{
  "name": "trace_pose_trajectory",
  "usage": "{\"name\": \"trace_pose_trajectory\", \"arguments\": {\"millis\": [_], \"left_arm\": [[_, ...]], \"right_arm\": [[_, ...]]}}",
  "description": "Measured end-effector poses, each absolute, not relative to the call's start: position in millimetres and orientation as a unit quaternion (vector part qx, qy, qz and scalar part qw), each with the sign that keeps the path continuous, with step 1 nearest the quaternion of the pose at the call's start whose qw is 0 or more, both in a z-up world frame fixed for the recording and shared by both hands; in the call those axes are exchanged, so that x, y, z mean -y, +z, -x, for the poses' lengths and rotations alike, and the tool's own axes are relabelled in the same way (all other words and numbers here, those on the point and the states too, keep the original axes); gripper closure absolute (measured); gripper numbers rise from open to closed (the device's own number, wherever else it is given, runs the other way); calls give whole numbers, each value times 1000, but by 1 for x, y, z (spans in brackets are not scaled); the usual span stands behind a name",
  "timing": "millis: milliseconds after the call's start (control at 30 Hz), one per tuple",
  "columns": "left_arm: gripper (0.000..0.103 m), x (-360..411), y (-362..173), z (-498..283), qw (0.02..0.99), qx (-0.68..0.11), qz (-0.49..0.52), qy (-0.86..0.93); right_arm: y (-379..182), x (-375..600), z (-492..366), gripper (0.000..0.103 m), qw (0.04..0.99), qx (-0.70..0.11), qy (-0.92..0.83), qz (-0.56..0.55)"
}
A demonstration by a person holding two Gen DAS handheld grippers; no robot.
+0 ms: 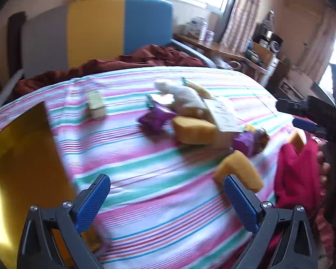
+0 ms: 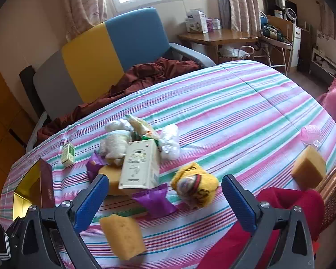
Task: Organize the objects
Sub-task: 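Grasp the yellow sponge on the tablecloth with the left gripper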
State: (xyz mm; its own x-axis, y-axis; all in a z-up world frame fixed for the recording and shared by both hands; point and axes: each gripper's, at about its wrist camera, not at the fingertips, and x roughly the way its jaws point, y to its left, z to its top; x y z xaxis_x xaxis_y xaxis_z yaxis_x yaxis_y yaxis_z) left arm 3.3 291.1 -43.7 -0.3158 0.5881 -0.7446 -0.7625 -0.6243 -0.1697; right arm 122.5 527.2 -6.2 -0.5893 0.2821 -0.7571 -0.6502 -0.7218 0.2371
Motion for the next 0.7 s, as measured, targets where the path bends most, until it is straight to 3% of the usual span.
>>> {"name": "trace_pose_trajectory", "arguments": {"millis": [500,600,700], "left_arm": [[2,-367,-73,-37,449,-136,433,770],[6,-375,-78,-36,446,-140,436,769],[20,-382,-89,-33,444,-143,454,759]], "right_arm": [[-24,-550,-132,1,253,-325,847,336],[-24,-550,-131,1,253,-325,847,336],[-24,-551,-133,2,252,-328,847,333]]}}
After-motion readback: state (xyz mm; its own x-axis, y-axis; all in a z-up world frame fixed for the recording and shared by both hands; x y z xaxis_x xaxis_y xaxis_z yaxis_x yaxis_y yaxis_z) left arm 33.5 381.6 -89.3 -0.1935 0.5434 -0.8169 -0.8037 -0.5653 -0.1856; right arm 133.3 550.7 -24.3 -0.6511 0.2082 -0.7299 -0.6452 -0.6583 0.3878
